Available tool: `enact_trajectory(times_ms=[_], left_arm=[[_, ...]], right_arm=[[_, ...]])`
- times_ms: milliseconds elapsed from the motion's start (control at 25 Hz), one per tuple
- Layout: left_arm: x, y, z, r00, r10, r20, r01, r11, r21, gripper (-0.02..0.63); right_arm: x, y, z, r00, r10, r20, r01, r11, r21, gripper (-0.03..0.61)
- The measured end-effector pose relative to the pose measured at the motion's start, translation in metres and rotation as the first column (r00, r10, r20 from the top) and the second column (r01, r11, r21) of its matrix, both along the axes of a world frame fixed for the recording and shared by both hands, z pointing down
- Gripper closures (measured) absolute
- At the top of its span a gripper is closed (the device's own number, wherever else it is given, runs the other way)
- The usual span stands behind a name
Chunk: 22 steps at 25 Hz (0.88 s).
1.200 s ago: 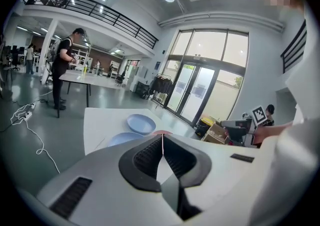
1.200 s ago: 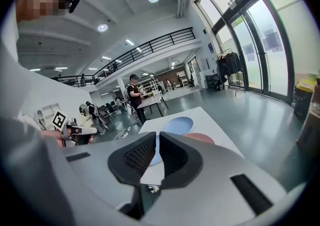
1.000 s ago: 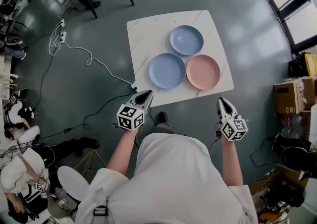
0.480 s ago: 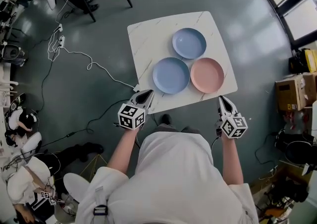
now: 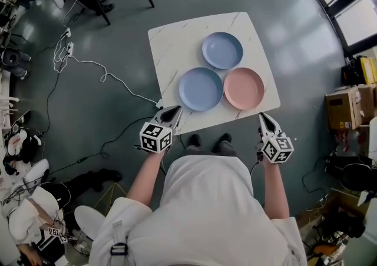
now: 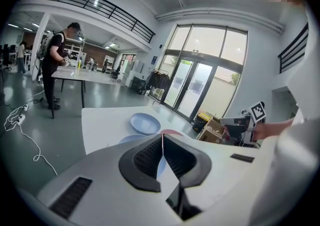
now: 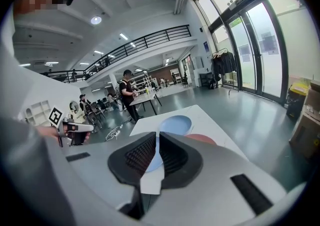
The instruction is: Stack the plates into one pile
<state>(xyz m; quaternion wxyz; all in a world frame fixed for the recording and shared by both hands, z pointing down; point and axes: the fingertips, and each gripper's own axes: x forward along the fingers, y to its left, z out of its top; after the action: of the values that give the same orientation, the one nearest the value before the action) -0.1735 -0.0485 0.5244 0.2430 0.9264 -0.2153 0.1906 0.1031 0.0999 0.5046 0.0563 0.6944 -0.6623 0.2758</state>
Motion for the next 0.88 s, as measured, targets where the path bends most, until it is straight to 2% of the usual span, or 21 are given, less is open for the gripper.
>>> enact_trajectory(times_ms=[280,880], left_arm=[[0.015,0.002,0.002,0.999,-0.036,0.006,0.036,0.999,-0.01,0.595],[0.087,0.03,0.006,0.989,-0.148,0.018,0.149,0.988,-0.04,0.595]], right_arm=[[0.022,-0.012,0.0,0.999,-0.041,0.022,0.041,0.999,0.014,0.541],[0.081,-0.041,0.017,0.975,-0.214,0.063,0.213,0.977,0.012,0.541]])
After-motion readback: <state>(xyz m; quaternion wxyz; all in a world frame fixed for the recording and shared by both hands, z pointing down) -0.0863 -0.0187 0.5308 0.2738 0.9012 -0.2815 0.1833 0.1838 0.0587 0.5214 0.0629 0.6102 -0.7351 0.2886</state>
